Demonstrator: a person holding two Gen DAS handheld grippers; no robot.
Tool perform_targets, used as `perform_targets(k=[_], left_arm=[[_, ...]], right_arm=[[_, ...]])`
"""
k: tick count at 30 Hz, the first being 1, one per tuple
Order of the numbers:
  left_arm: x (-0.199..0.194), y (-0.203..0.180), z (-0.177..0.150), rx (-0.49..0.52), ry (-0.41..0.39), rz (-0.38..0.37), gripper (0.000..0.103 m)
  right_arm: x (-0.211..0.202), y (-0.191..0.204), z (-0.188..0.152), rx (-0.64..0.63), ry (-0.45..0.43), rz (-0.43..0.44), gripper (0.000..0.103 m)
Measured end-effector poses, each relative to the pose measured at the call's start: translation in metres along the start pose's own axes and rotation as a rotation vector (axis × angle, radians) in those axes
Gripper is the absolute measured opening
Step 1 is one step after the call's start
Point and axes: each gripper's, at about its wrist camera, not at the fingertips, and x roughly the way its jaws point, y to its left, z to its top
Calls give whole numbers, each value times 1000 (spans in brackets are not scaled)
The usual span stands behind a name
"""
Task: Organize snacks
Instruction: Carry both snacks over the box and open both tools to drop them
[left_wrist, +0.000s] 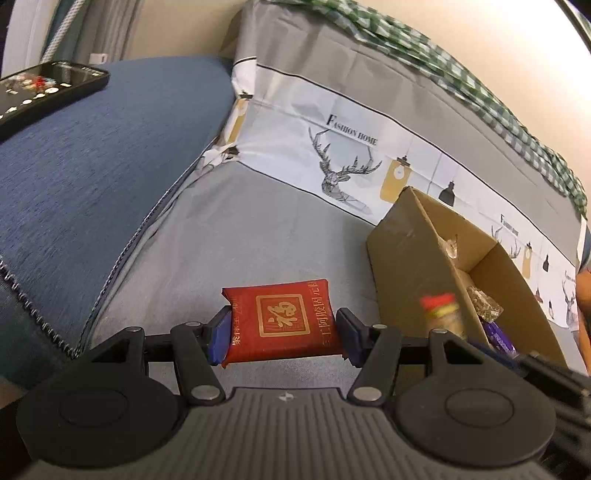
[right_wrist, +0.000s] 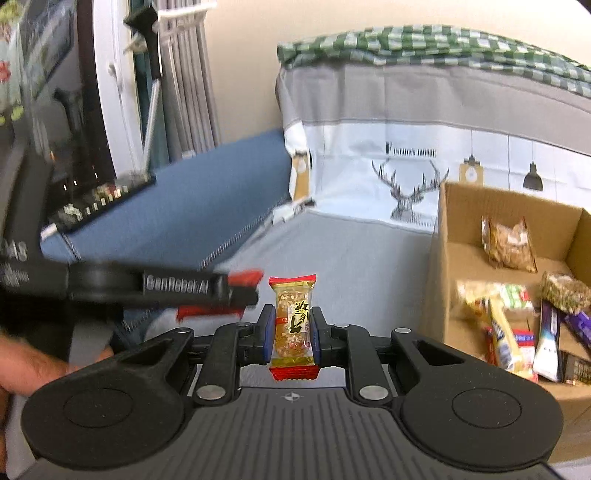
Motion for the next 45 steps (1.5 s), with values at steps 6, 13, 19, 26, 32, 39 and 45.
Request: perform_targets(k=[6, 13, 19, 26, 32, 39, 45], left_arm=[[-5, -10, 7, 18, 12, 49, 65], [-10, -54, 30, 67, -28, 40, 65], [-5, -124, 54, 145, -85, -51, 65], [13, -210, 66, 193, -121, -186, 65], [28, -249, 60, 214, -78, -250, 88], [23, -231, 54, 212, -78, -244, 93], [0, -199, 44, 223, -78, -204, 102]], right_arm=[[-18, -21, 16, 43, -91, 22, 20], [-32, -66, 26, 150, -181, -60, 20], [-33, -110, 26, 262, -203, -183, 20], [-37, -143, 20, 350, -224, -263, 20], [-38, -154, 19, 379, -231, -294, 23], [-36, -155, 17, 367, -215, -341, 72], [-35, -152, 15, 352, -198, -356, 92]])
